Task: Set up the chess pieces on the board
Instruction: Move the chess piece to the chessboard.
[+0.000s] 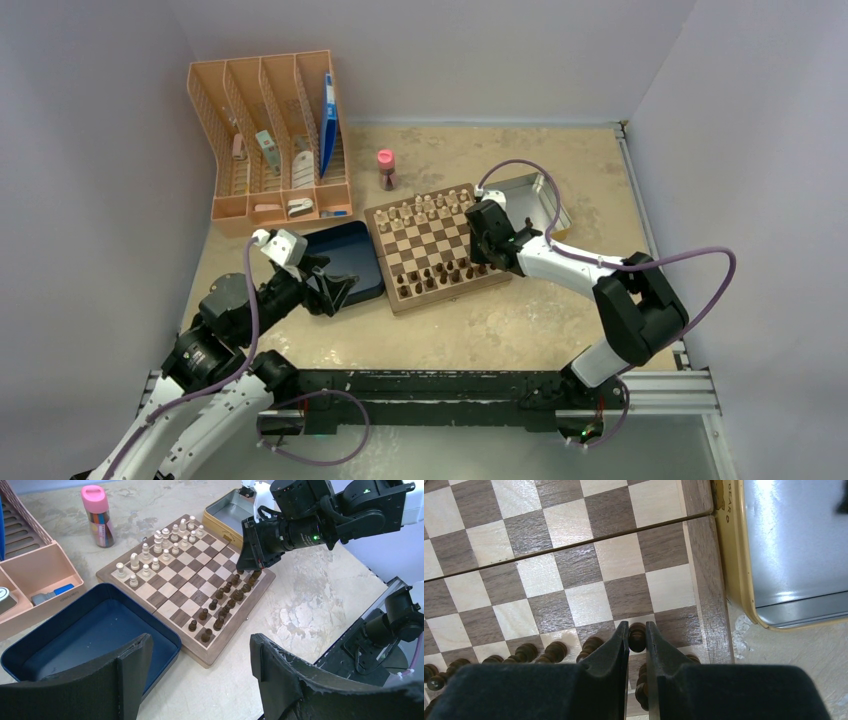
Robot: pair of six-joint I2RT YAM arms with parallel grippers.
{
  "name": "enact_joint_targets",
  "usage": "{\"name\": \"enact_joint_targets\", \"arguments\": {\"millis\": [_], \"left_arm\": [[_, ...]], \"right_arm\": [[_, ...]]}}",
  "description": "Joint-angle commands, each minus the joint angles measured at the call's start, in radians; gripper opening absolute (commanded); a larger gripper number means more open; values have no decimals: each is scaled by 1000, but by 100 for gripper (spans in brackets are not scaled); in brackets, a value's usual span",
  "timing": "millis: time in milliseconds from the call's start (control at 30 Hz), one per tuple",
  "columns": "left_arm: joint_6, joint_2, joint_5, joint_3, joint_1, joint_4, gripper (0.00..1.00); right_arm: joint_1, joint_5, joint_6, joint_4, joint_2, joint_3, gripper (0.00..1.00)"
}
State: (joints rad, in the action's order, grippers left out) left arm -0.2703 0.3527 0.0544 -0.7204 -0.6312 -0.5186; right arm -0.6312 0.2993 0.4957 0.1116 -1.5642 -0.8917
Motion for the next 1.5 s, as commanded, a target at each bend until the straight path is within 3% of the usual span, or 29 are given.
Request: {"name": "enact_joint_targets", "arguments": {"millis": [0,800,1067,1467], "left_arm": [[-7,-5,-11,4,-2,28,71],[-10,-14,-11,4,-2,25,71],[-13,-23,-11,4,-3,21,71],[-16,-3,-5,1,-2,15,71]], "right_arm": [[-13,-17,3,25,10,-10,16],[-18,13,5,54,35,-39,23],[-18,-23,-6,36,82,-45,30],[-17,-45,-2,33,185,-55,32]]}}
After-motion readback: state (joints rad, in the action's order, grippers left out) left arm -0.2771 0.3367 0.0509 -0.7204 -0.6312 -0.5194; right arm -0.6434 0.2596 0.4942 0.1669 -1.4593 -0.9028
